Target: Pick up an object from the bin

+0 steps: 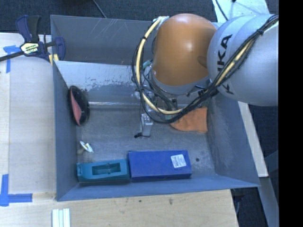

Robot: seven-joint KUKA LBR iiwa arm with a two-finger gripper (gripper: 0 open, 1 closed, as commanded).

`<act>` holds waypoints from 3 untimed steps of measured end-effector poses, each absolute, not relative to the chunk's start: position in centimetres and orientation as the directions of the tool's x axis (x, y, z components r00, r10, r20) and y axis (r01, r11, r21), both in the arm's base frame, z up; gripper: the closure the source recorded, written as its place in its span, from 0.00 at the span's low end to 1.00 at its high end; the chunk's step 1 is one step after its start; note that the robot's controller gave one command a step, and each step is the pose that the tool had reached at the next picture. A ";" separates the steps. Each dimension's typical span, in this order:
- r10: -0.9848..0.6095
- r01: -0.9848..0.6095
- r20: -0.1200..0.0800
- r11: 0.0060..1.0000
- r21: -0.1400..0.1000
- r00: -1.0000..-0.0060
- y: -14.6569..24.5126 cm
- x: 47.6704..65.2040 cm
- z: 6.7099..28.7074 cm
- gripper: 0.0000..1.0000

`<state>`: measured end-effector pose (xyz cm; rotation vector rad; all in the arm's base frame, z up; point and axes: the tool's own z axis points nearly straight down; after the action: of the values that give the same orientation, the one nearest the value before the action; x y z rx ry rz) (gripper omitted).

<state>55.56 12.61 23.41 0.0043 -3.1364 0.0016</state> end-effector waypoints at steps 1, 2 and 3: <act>0.000 0.000 -0.003 1.000 0.001 -1.000 12.6 55.7 23.9 0.00; 0.039 0.039 -0.011 0.999 0.004 -0.999 11.0 57.2 20.0 0.00; 0.002 0.002 0.005 1.000 -0.001 -1.000 9.1 57.0 16.6 0.00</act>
Offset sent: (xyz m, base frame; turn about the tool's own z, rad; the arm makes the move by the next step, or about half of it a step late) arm 0.0225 -0.0286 -0.0676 0.0714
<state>56.98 9.10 16.62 -0.0033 -3.1369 0.0012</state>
